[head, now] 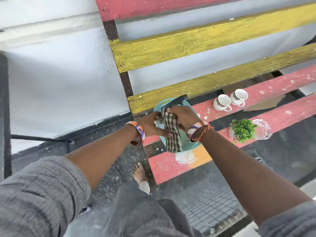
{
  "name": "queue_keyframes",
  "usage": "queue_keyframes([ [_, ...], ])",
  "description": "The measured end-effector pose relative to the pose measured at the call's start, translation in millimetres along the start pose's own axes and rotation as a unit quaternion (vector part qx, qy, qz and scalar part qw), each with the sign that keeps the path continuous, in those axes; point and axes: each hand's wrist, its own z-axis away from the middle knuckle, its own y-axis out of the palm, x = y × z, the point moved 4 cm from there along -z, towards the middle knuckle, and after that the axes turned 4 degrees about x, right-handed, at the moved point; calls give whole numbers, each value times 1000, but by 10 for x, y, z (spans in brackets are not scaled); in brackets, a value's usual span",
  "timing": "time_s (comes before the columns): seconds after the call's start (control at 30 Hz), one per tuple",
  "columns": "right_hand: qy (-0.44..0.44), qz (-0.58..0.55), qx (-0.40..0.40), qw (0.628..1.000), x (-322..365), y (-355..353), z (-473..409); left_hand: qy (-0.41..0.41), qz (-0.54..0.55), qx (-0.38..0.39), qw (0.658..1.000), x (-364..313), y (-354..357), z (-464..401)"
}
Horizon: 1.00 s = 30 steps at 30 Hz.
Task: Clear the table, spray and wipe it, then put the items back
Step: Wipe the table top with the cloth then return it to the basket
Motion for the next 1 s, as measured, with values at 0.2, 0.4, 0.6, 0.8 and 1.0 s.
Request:
queue_keyframes([
  [0.2, 5, 0, 69, 998, 241, 367, 400, -22, 167, -67, 983, 236, 49, 613],
  [0.4, -16, -57, 80, 995, 626, 949, 638, 41, 316, -178, 931, 252, -105, 1361],
  [0.6, -152, 148, 115, 971, 1022, 1581, 846, 89, 340, -289, 891, 361, -496, 2048],
  [0.8, -176, 274, 197, 925, 1157, 2112, 1050, 89, 399, -292, 864, 753, -787, 2624],
  [1.0, -214, 345, 43, 913, 1473, 2646, 1147, 28, 200, -460, 865, 1240, -1282, 3540],
])
